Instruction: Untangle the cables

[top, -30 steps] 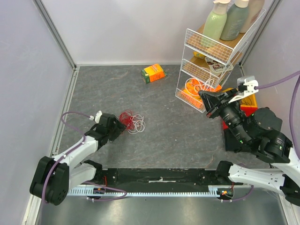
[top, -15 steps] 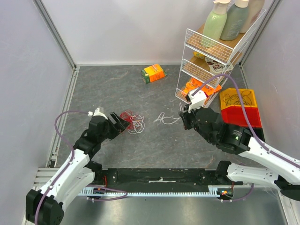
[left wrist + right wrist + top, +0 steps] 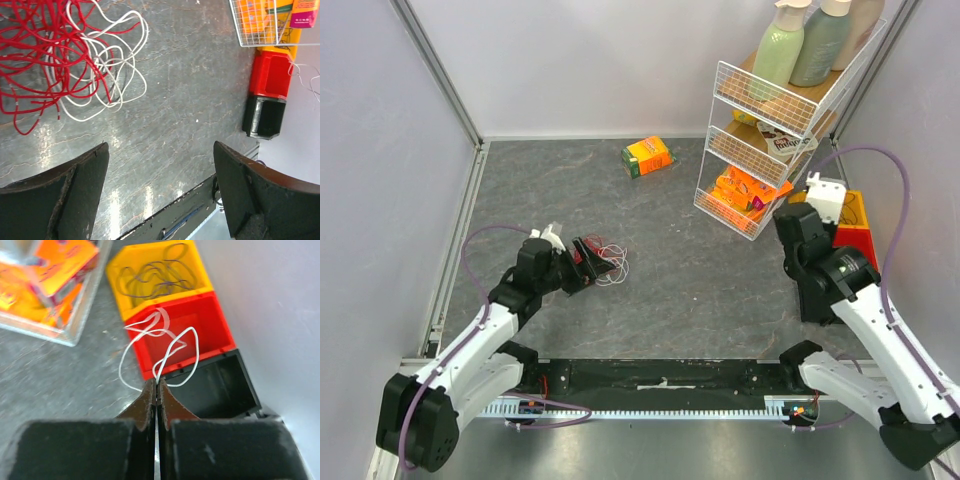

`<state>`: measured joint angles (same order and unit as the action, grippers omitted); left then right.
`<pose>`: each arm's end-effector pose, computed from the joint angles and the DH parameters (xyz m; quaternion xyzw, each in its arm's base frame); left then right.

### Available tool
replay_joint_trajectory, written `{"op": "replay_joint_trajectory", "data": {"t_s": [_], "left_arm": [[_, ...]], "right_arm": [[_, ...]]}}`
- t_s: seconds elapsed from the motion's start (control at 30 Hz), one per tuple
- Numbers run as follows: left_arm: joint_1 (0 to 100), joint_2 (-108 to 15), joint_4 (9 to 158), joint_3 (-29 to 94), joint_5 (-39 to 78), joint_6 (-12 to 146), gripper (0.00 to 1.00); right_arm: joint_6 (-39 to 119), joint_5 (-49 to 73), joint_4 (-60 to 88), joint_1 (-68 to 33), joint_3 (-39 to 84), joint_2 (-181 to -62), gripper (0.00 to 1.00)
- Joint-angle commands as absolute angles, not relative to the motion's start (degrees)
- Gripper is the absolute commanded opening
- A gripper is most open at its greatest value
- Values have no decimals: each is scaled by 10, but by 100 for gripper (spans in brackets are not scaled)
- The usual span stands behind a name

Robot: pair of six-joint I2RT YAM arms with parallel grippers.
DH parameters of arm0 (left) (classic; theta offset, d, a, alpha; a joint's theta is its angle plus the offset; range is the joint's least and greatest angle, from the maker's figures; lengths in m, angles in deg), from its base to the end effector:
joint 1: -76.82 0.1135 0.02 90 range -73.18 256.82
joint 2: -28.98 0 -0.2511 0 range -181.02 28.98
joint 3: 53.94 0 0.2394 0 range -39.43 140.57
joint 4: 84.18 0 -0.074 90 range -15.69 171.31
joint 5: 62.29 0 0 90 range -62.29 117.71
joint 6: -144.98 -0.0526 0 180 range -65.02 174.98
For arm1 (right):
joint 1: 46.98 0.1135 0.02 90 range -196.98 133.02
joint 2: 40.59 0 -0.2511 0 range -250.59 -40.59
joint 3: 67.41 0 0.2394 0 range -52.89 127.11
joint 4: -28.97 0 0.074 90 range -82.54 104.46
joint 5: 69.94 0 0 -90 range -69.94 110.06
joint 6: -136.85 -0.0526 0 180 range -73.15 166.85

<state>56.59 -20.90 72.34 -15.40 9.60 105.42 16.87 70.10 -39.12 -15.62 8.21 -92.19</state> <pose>0.1770 -0.0827 0.1876 -0.1577 0.8640 -0.3783 0.2924 0.1577 0.0489 0.3328 0.1550 0.8363 -0.1546 0.5027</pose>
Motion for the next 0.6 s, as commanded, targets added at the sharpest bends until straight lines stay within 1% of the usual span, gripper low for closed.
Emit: {"op": "replay_joint_trajectory", "data": {"t_s": [0.0,0.13,0.3,0.47,0.57], "left_arm": [[566,-192,765,-160,53,1029,91],[565,-154,765,-180,38,1031,91],[566,-115,749,-186,27,1019,92],[565,-93,727,-175,28,998,92],[566,-80,716,-171,34,988,92]], "right_arm": [[183,717,-395,-258,102,-938,0],[171,658,-349,-364,111,-975,0],[103,600,-306,-421,107,-1020,0],[72,591,-249,-488,73,-1085,0],[51,613,-222,-524,58,-1118,0]]}}
